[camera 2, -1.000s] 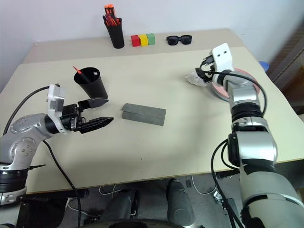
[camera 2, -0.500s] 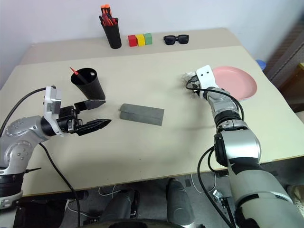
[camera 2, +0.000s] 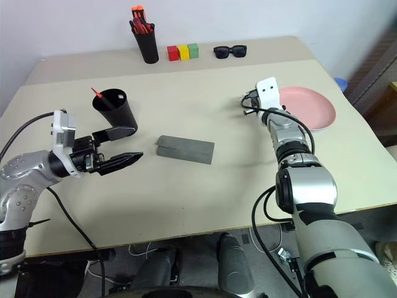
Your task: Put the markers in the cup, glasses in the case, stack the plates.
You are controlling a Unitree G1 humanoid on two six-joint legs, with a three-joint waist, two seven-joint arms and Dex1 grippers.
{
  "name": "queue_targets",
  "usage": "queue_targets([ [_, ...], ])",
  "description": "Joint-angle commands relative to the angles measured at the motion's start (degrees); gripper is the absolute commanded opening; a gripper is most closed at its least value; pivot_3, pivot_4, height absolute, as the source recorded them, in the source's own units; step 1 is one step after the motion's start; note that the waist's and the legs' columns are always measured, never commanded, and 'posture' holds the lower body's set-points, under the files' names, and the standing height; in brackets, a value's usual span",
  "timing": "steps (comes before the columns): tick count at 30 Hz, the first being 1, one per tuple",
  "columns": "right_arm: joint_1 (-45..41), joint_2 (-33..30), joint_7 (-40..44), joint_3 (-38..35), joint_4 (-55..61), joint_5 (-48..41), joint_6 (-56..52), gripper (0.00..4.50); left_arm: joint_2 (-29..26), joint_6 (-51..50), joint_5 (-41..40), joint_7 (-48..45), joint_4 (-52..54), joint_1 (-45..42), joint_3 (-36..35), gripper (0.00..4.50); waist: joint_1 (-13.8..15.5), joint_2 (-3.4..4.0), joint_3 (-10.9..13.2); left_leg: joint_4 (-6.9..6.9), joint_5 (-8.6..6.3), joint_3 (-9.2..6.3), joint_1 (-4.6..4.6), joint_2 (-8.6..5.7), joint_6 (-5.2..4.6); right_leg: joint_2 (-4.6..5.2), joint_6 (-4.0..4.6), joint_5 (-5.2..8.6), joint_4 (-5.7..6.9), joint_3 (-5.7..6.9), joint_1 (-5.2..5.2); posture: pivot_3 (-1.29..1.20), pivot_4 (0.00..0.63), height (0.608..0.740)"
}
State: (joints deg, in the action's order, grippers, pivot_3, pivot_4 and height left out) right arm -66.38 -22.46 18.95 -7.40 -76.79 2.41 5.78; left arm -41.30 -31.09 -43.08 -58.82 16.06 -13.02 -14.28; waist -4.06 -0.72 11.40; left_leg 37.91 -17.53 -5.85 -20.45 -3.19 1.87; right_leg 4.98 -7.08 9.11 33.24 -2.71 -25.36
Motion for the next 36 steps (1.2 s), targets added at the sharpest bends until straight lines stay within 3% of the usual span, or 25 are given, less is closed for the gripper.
queue_targets([
  [1, -2.45, -0.36, -0.65, -0.72, 1.23, -0.20, 1.62, 2.27, 0.01, 0.85, -0.34, -0.50, 0.41, -0.76, -0.03, 4.50, -0.02, 0.00, 0.00, 0.00, 0.00, 0.00, 0.00, 0.00, 0.00, 0.00, 0.00, 0.00, 0.00, 0.00, 0.00, 0.00, 0.150, 0.740],
  [5, -2.57, 0.90, -2.82, 0.11, 0.82, 0.95, 2.22, 4.26, -0.07, 0.52, -0.35, -0.42, -0.27, -2.68, 0.40, 4.50, -0.02, 0.00, 0.00, 0.00, 0.00, 0.00, 0.00, 0.00, 0.00, -0.01, 0.00, 0.00, 0.00, 0.00, 0.00, 0.00, 0.150, 0.740],
  [6, -2.66, 1.13, -3.17, 0.45, 0.73, 1.47, 2.35, 4.45, -0.26, 0.38, -0.49, -0.45, -0.28, -2.74, 0.19, 4.50, -0.02, 0.00, 0.00, 0.00, 0.00, 0.00, 0.00, 0.00, 0.00, -0.01, 0.00, 0.00, 0.00, 0.00, 0.00, 0.00, 0.150, 0.740],
  [10, -2.79, 2.47, -4.58, 0.41, 0.22, 2.11, 2.05, 4.45, -1.14, 0.39, -0.69, -0.64, 0.56, -0.89, -1.18, 4.50, -0.06, 0.00, 0.00, -0.01, 0.00, 0.00, 0.00, 0.00, 0.00, 0.00, 0.00, 0.00, 0.00, 0.00, -0.01, 0.00, 0.150, 0.740],
  [13, -2.87, 3.51, -5.56, -0.39, -0.22, 1.91, 1.51, 3.61, -1.63, -0.31, -1.67, 0.68, 2.53, 0.44, -2.50, 4.50, -0.11, 0.01, 0.00, -0.02, 0.00, -0.01, 0.00, 0.00, 0.00, 0.00, 0.00, 0.00, 0.01, 0.00, -0.02, 0.00, 0.150, 0.740],
  [20, -2.21, 4.51, -8.41, 0.96, -0.84, 4.57, 0.72, 0.05, -1.96, -0.86, -2.63, 2.15, 4.34, 2.13, -3.98, 4.50, 0.00, 0.01, 0.00, -0.01, 0.00, -0.03, -0.01, -0.01, 0.00, 0.00, 0.01, 0.00, 0.01, 0.00, -0.02, 0.00, 0.150, 0.740],
  [24, -3.38, 4.42, -6.93, 0.09, -0.40, 3.64, 1.68, 0.05, -1.55, -0.82, -2.64, 2.75, 4.26, 2.08, -4.14, 4.50, -0.06, 0.01, 0.00, -0.02, 0.00, -0.03, 0.00, 0.00, 0.00, -0.01, 0.01, 0.00, 0.02, 0.00, -0.02, 0.00, 0.150, 0.740],
  [28, -6.44, 4.48, 1.79, -7.58, 1.34, -5.16, 3.44, 0.05, -1.18, -0.60, -2.57, 3.43, 4.52, 2.14, -3.80, 4.50, -0.07, 0.04, 0.02, -0.02, 0.00, -0.03, 0.00, 0.00, 0.00, -0.01, 0.01, 0.00, 0.02, 0.00, -0.02, 0.00, 0.150, 0.740],
  [31, -7.27, 3.96, 9.33, -9.96, 4.56, -9.23, 5.62, 0.93, -0.37, -0.65, -2.84, 3.92, 4.57, 1.81, -3.10, 4.50, -0.09, 0.04, 0.02, -0.03, 0.00, -0.03, 0.01, 0.01, 0.00, -0.03, 0.01, 0.00, 0.01, 0.00, -0.02, 0.00, 0.150, 0.740],
  [36, -3.99, 2.91, 10.09, -9.57, 10.04, -10.46, 6.83, 3.50, 1.16, 0.36, -1.69, 3.36, 2.41, -0.69, -0.94, 4.50, 0.20, 0.02, 0.01, -0.02, 0.00, -0.06, 0.00, 0.00, 0.00, -0.02, 0.00, 0.00, 0.02, 0.01, 0.00, 0.00, 0.150, 0.740],
])
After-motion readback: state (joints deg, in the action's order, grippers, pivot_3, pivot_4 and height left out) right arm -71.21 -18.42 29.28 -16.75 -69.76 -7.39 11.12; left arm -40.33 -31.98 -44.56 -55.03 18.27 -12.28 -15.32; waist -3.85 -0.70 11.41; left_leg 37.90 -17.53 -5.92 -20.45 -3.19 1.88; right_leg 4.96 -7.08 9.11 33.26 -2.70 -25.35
